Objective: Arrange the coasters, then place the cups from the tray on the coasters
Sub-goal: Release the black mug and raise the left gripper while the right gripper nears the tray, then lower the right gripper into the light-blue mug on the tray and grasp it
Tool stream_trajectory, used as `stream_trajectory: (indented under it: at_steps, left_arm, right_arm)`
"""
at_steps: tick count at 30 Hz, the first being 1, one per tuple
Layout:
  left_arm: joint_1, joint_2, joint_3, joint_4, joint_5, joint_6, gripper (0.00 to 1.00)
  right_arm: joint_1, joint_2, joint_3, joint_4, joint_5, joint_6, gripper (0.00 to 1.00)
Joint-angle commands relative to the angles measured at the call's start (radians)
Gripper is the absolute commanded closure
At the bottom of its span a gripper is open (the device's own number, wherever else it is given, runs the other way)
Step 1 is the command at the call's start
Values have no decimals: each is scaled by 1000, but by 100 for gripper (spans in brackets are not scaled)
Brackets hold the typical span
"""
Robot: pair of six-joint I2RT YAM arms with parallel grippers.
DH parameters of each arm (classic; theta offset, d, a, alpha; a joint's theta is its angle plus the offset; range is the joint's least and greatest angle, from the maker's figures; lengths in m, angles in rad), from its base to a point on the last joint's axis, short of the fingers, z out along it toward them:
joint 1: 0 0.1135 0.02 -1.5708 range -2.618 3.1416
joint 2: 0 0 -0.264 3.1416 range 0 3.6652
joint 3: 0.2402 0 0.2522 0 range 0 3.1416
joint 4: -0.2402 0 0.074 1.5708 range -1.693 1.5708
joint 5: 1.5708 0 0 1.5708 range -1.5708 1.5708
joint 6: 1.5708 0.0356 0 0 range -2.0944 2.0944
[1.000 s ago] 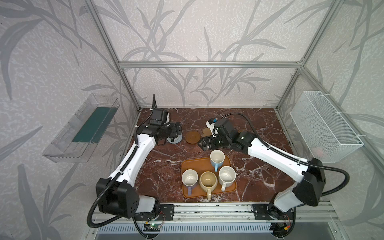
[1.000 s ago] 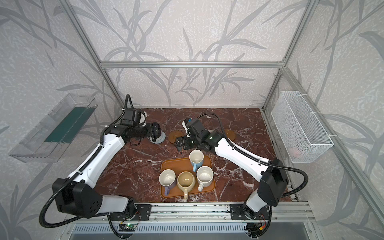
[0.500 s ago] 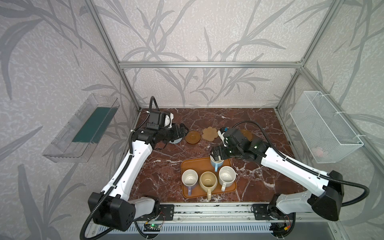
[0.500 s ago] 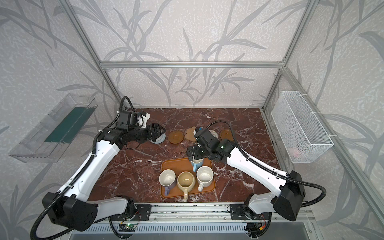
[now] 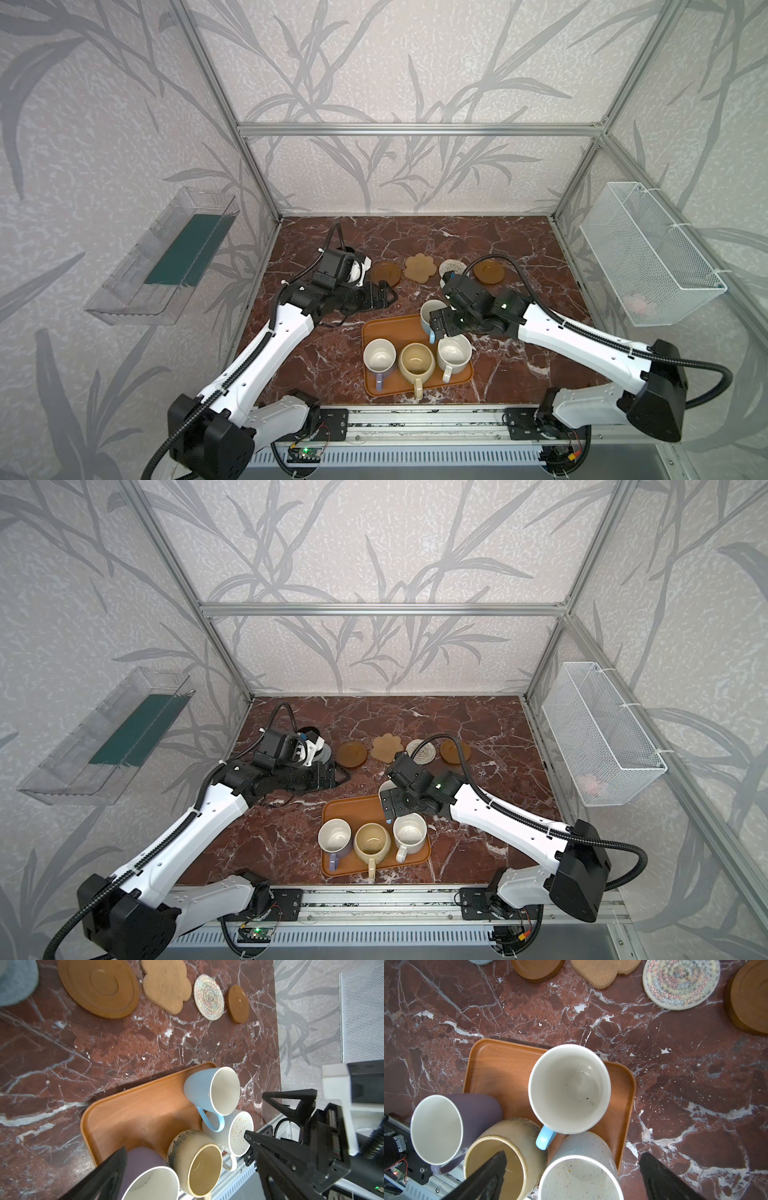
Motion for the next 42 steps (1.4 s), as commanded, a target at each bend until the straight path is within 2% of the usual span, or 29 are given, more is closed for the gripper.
stream_trajectory:
  at_steps: [1,4,8,11,19,30,35,42]
  left_arm:
    - [-27,-19,-32,60,1,-56,1]
    - [-44,-14,-43,67,-12,-64,1]
    - [-47,-7,-46,74,-17,-66,2]
    - [-49,-3,-51,83,-19,-67,2]
    - [-51,21,-60,102,-15,-62,2]
    - [-51,32,-81,116,-20,-60,2]
    - [-50,30,-92,117,-29,-57,2]
    - [-51,28,-102,128,-33,-69,3]
  right_arm:
    - [24,29,3,-18,40,19,4]
    - [34,57,7,-18,33,19,11]
    - [42,91,9,-24,34,65,11]
    - [42,102,1,-6,35,72,15]
    - [43,154,4,9,50,76,16]
    - [42,201,21,56,54,49,25]
    - [41,235,34,54,51,46,33]
    - [42,267,52,76,33,36,37]
